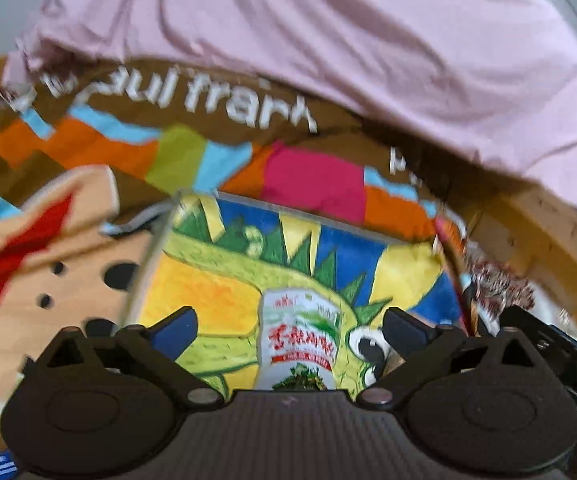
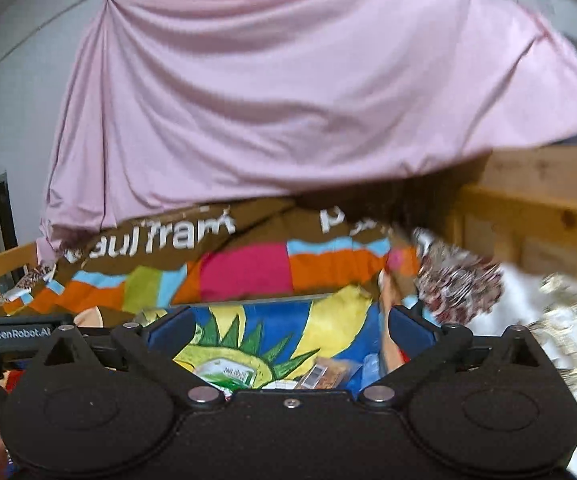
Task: Organize snacks
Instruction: 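Lift both tools from the tray back toward the remaining snacks, then grasp the green tube with the left tool while the right tool grasps the yellow snack pack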
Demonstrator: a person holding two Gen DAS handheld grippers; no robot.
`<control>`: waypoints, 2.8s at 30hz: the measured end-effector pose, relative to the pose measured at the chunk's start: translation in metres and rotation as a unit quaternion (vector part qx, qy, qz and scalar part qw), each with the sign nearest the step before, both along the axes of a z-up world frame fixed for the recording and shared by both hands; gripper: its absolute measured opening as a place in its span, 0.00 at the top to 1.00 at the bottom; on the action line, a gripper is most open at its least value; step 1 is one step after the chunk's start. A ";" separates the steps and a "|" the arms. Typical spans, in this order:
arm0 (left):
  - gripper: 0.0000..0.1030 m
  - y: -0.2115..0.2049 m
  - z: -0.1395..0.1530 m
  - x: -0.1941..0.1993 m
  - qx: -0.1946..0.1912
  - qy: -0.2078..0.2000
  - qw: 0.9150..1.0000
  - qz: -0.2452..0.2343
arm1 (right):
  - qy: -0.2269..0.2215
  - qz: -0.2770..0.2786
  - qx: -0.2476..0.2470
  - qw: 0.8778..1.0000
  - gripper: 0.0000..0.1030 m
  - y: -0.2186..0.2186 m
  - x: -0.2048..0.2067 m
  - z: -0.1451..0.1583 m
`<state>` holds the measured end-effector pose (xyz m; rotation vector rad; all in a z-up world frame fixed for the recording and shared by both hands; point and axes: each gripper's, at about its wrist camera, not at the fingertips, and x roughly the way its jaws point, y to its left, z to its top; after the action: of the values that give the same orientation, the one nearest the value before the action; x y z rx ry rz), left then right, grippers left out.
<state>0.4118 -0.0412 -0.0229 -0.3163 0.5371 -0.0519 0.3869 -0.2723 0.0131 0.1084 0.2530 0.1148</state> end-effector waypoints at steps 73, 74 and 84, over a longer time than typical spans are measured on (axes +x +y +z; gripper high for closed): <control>0.46 -0.058 -0.082 -0.189 -0.034 0.132 0.961 -0.241 | 0.345 0.012 0.155 0.926 0.45 -0.032 -0.082 -0.098; 0.48 -0.058 -0.083 -0.187 -0.038 0.135 0.962 -0.236 | 0.345 0.007 0.161 0.925 0.48 -0.034 -0.081 -0.099; 0.77 -0.049 -0.084 -0.179 -0.059 0.170 0.962 -0.203 | 0.327 0.011 0.198 0.924 0.79 -0.041 -0.091 -0.093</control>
<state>0.2328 -0.0899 -0.1074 -0.3296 0.9373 -0.4351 0.2958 -0.3133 -0.0799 0.5524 0.9004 0.1500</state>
